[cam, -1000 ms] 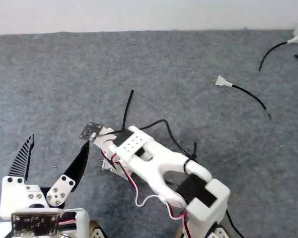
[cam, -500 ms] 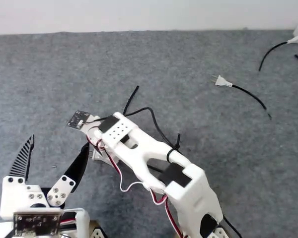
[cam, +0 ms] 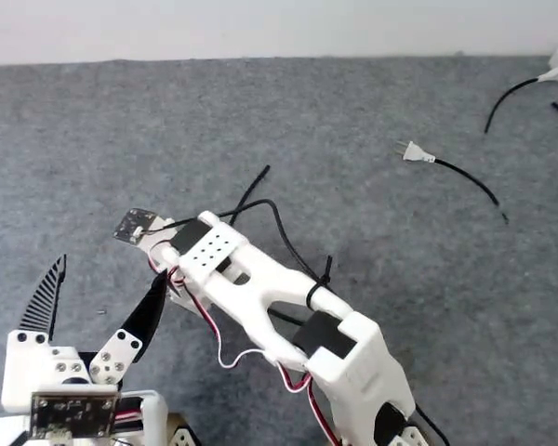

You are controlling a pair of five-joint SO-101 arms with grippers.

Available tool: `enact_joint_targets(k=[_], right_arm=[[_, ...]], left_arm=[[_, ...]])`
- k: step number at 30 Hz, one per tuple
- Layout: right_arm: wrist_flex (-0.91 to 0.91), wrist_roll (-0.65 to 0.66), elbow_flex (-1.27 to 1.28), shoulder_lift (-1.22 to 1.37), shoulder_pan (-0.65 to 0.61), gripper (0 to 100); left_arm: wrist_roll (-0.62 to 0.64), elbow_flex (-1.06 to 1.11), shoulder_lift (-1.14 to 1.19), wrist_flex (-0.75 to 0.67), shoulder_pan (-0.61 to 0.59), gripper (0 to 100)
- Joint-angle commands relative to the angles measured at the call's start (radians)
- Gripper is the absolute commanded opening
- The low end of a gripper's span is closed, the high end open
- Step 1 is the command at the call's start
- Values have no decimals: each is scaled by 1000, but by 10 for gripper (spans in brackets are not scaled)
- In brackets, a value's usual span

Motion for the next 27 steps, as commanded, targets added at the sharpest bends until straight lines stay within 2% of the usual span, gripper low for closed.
enact_joint_targets(k=[1, 4, 7, 15, 25, 27], right_arm=[[-33, -12, -61, -48, -12, 112], [-28, -12, -86, -21, -12, 169], [-22, -12, -135, 18, -8, 196], [-22, -12, -218, 124, -16, 187], [13, -15, -218, 173, -88, 184], [12, -12, -218, 176, -88, 130]], left_arm=[[-40, -10, -17, -48, -97, 368], [-40, -10, -17, -77, -183, 369], [-40, -8, -17, -68, -192, 369], [-40, -8, -17, -66, -192, 369], [-40, -2, -17, -46, -192, 369], [-40, -2, -17, -46, -192, 369]])
